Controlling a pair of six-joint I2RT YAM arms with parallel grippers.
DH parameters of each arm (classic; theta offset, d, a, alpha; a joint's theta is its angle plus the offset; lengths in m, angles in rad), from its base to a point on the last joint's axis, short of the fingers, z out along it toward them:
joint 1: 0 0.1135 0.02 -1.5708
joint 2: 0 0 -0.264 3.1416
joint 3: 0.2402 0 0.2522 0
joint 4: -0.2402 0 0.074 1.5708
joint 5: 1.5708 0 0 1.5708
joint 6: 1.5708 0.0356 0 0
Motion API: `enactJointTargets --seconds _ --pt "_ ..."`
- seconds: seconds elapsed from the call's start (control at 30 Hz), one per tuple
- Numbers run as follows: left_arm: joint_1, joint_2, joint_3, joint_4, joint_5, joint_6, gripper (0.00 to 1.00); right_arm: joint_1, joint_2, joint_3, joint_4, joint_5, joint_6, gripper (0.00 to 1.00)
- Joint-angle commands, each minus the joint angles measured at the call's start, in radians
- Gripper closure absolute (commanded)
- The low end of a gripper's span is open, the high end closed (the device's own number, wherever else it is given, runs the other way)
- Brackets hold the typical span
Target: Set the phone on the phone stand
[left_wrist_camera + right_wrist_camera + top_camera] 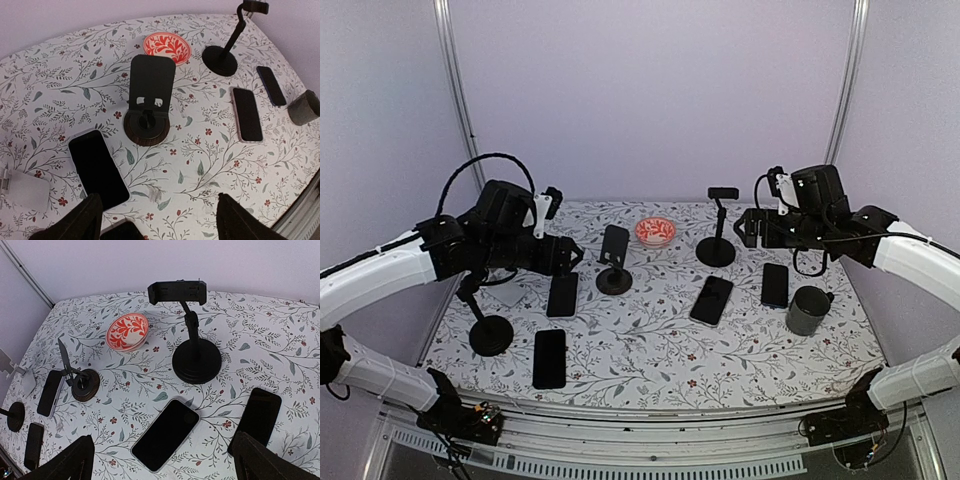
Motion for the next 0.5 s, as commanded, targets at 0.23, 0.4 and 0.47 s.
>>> enactJointTargets --seconds 0.23,0.4,0.47 --pt "-0.021 0.03 -0.002 -0.06 0.069 -0.041 0.18 0.01 0.027 0.019 0.051 -0.09 -0.117 0.01" --pt "-0.023 0.059 0.006 -0.119 0.07 -0.069 0.1 0.021 0.057 0.016 0.053 -0.155 -0.114 0.01" --pt "-0.022 0.074 0.01 -0.141 0.068 -0.091 0.09 0.038 0.065 0.013 0.062 -0.166 -0.109 0.0"
